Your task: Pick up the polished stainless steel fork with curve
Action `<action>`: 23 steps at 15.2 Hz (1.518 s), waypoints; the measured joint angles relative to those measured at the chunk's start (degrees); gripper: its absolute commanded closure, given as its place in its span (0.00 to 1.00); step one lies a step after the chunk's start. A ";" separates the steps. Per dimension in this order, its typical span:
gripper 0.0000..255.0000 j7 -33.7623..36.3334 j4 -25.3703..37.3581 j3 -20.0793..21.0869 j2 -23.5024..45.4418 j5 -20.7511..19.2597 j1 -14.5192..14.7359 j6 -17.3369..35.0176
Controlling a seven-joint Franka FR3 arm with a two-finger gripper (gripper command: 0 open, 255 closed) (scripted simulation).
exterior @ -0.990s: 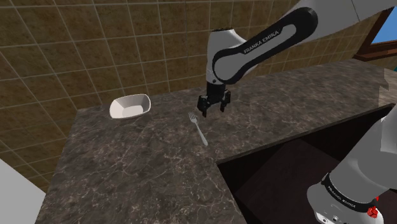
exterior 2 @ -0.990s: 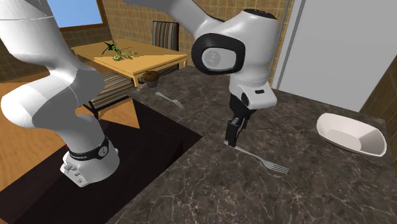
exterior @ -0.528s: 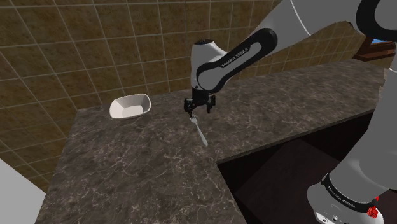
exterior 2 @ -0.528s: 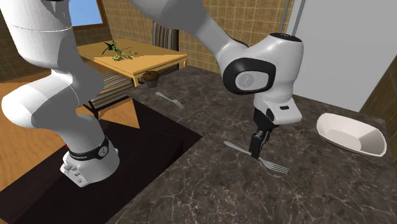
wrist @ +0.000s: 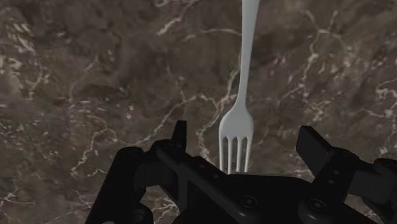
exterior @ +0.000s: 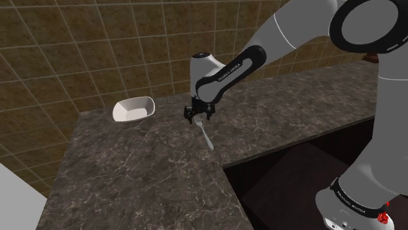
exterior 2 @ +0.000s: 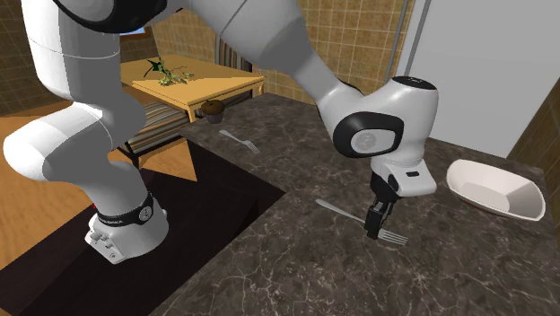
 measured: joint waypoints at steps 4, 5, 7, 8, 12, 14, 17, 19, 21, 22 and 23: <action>1.00 0.46 -0.11 -0.41 1.78 -0.65 0.28 1.86; 1.00 0.50 -0.16 -0.44 1.74 -0.69 0.29 1.92; 1.00 0.54 -0.10 -0.65 1.41 -0.78 0.14 1.08; 1.00 0.50 -0.09 -0.66 1.37 -0.78 0.10 0.93; 1.00 0.45 0.09 -0.70 1.42 -0.79 0.07 0.83; 1.00 0.50 -0.10 -0.74 1.29 -0.80 0.02 1.20; 1.00 0.20 -0.11 -0.20 0.60 -0.30 0.05 0.72; 1.00 -0.11 0.07 0.05 -0.26 0.08 -0.10 -0.28; 1.00 -0.22 0.19 0.30 -1.28 0.43 -0.15 -1.39; 1.00 -0.44 0.36 0.41 -1.81 0.66 -0.27 -2.07; 1.00 -0.59 0.46 0.49 -2.24 0.82 -0.36 -2.58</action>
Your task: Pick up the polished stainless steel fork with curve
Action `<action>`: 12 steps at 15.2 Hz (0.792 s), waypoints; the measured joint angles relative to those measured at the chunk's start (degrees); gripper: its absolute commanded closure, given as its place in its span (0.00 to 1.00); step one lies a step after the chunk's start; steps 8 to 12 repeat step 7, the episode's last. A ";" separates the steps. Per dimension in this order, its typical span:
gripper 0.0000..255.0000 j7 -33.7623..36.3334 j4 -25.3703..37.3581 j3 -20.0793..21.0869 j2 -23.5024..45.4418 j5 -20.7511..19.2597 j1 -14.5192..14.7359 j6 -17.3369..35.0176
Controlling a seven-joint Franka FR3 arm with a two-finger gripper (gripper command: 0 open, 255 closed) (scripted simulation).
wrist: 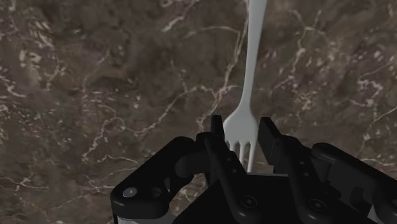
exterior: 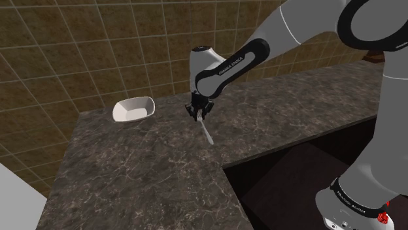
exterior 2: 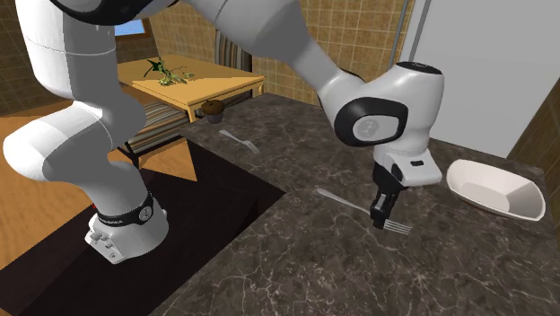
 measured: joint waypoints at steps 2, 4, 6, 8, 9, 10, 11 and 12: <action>1.00 -0.32 -0.04 0.21 -1.19 0.42 -0.20 -1.12; 1.00 -0.64 0.50 0.38 -2.00 0.79 -0.34 -2.45; 1.00 -0.81 0.93 0.55 -2.84 1.11 -0.40 -3.70; 1.00 -0.89 1.17 0.60 -3.08 1.22 -0.42 -4.16; 1.00 -0.89 1.17 0.60 -3.08 1.22 -0.42 -4.16; 1.00 -0.89 1.17 0.60 -3.08 1.22 -0.42 -4.16; 1.00 -0.89 1.17 0.60 -3.08 1.22 -0.42 -4.16; 1.00 -0.89 1.17 0.60 -3.08 1.22 -0.42 -4.16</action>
